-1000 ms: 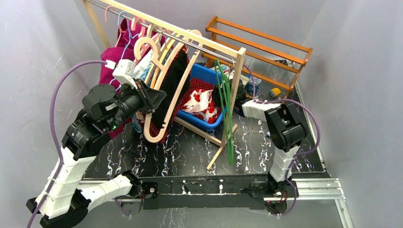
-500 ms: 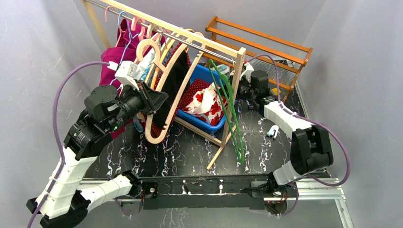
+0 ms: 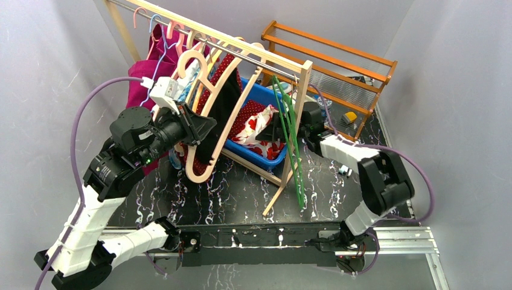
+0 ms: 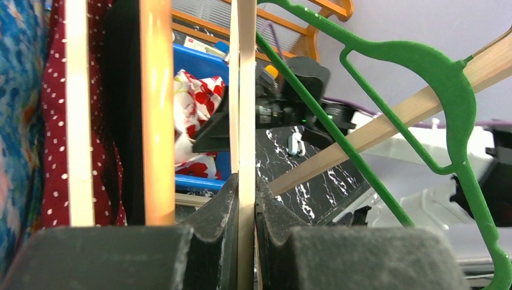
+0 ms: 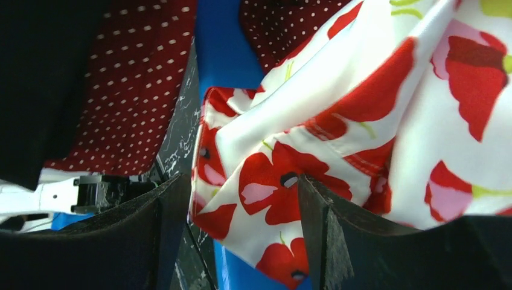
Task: Remove the skirt from the hanger
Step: Place the skirt in the bin, then place the hanger at the clothesline.
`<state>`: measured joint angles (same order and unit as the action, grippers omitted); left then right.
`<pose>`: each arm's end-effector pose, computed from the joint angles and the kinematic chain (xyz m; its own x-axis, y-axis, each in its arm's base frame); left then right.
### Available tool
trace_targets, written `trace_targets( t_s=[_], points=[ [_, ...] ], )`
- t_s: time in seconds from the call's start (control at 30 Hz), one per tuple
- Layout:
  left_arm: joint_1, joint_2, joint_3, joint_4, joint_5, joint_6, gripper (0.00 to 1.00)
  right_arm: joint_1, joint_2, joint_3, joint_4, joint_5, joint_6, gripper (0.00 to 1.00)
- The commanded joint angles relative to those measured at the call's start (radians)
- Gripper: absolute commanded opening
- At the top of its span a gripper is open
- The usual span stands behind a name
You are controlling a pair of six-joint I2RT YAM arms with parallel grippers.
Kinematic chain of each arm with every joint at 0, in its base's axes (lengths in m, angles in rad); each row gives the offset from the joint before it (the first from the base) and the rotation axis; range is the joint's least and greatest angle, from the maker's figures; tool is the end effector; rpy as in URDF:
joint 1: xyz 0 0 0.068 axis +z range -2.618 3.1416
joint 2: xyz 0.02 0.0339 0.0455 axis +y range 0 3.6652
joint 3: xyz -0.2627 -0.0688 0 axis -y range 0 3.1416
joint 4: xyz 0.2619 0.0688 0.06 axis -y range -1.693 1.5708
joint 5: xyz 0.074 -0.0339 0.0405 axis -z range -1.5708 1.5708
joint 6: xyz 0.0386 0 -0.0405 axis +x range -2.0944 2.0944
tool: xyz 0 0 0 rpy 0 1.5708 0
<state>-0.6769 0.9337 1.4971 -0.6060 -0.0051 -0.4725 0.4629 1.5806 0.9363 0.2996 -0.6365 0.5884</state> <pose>0.1292 -0.1036 0.5105 -0.3128 -0.3325 -0.8897 0.5391 0.7091 -0.4545 0.3180 0.1844 0.2314 -0.7286 0.1352 -0.6714 -0.5473 0.4745 0.6895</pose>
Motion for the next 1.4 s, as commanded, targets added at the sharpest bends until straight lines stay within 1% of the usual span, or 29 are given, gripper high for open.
trace_targets(
  t_s=[0.0,0.07,0.1,0.2,0.3,0.33,0.37,0.4,0.5,0.67,0.7,0.77,0.87,0.93,1.0,1.07,1.1,1.23,1.37],
  points=[
    [0.004,0.017,0.038,0.034,0.068,0.002,0.00,0.010,0.125,0.056,0.175,0.092,0.120,0.73],
    [0.004,0.026,0.050,0.028,0.093,0.000,0.00,0.008,0.183,0.072,0.195,0.177,0.139,0.73],
    [0.004,0.031,0.057,0.026,0.111,0.001,0.00,0.005,0.213,0.085,0.198,0.191,0.149,0.73],
    [0.004,0.045,0.083,0.026,0.187,0.012,0.00,-0.022,0.257,0.136,0.164,0.166,0.145,0.73],
    [0.003,0.046,0.098,0.034,0.230,0.017,0.00,-0.061,0.203,0.110,0.158,0.118,0.133,0.73],
    [0.002,0.048,0.100,0.036,0.238,0.022,0.00,-0.083,0.176,0.085,0.176,0.091,0.149,0.69],
    [0.004,0.053,0.101,0.038,0.245,0.026,0.00,-0.112,0.139,0.061,0.196,0.053,0.166,0.56],
    [0.004,0.060,0.103,0.041,0.250,0.029,0.00,-0.143,0.106,0.043,0.206,0.015,0.183,0.56],
    [0.004,0.078,0.104,0.049,0.250,0.030,0.00,-0.228,0.015,0.007,0.183,-0.060,0.185,0.65],
    [0.003,0.077,0.069,0.089,0.228,0.021,0.00,-0.324,-0.123,0.040,-0.023,-0.064,0.049,0.79],
    [0.004,0.081,0.067,0.089,0.227,0.017,0.00,-0.348,-0.153,0.038,-0.027,-0.072,0.055,0.82],
    [0.004,0.092,0.063,0.091,0.236,0.004,0.00,-0.400,-0.191,0.025,0.018,-0.108,0.111,0.86],
    [0.003,0.109,0.060,0.100,0.255,-0.014,0.00,-0.469,-0.221,0.025,0.111,-0.166,0.201,0.87],
    [0.004,0.114,0.061,0.100,0.259,-0.019,0.00,-0.518,-0.225,0.060,0.155,-0.204,0.252,0.88],
    [0.003,0.113,0.056,0.107,0.261,-0.020,0.00,-0.543,-0.221,0.108,0.178,-0.233,0.309,0.88],
    [0.004,0.111,0.054,0.107,0.252,-0.019,0.00,-0.562,-0.219,0.162,0.173,-0.267,0.332,0.88],
    [0.003,0.111,0.054,0.107,0.247,-0.018,0.00,-0.573,-0.223,0.187,0.147,-0.267,0.327,0.88],
    [0.003,0.105,0.050,0.103,0.229,-0.015,0.00,-0.619,-0.247,0.250,0.017,-0.215,0.228,0.89],
    [0.003,0.107,0.051,0.092,0.234,-0.005,0.00,-0.627,-0.237,0.327,-0.021,-0.232,0.177,0.89]
  ],
)
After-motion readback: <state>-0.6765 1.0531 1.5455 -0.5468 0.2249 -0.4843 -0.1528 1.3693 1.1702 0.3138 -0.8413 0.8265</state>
